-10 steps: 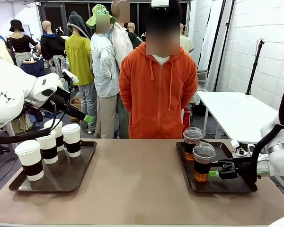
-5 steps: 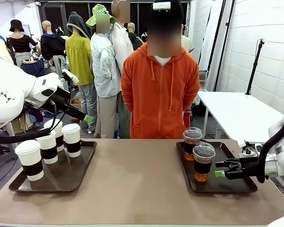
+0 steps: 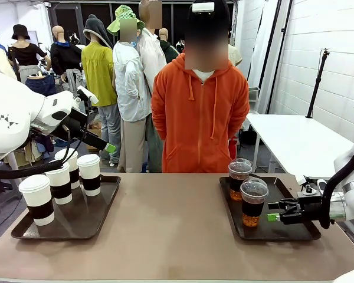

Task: Distribute the coffee onto the tray.
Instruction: Pick up another iced Americano from the middle of the table and place it on the right Handle tray.

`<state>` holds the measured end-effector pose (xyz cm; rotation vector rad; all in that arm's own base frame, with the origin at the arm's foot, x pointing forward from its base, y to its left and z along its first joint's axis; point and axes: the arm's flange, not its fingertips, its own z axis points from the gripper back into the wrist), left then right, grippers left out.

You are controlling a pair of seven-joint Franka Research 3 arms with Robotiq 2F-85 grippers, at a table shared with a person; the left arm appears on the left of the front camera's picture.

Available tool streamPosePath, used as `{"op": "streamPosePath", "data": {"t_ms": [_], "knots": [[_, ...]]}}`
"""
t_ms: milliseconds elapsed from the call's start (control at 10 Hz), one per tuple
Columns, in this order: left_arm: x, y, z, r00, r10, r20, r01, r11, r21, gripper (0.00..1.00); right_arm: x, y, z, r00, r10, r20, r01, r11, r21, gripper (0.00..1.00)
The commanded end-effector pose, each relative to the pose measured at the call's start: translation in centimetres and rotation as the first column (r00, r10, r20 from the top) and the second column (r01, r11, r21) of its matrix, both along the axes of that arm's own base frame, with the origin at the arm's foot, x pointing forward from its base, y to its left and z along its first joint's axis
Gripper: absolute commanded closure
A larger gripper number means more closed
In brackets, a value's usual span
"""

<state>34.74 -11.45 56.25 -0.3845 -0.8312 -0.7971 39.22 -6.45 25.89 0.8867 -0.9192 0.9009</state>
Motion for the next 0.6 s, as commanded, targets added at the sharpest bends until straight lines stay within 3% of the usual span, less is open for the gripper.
{"op": "streamPosePath", "data": {"t_ms": [0, 500], "knots": [[0.03, 0.11, -0.08, 1.000, -0.005, -0.007, 0.005, 1.000, -0.008, 0.00, 0.17, 0.11, -0.10, 1.000, 0.004, 0.001, -0.004, 1.000, 0.000, 0.00], [0.03, 0.11, -0.08, 1.000, -0.005, -0.007, 0.005, 1.000, -0.008, 0.00, 0.17, 0.11, -0.10, 1.000, 0.004, 0.001, -0.004, 1.000, 0.000, 0.00]]}}
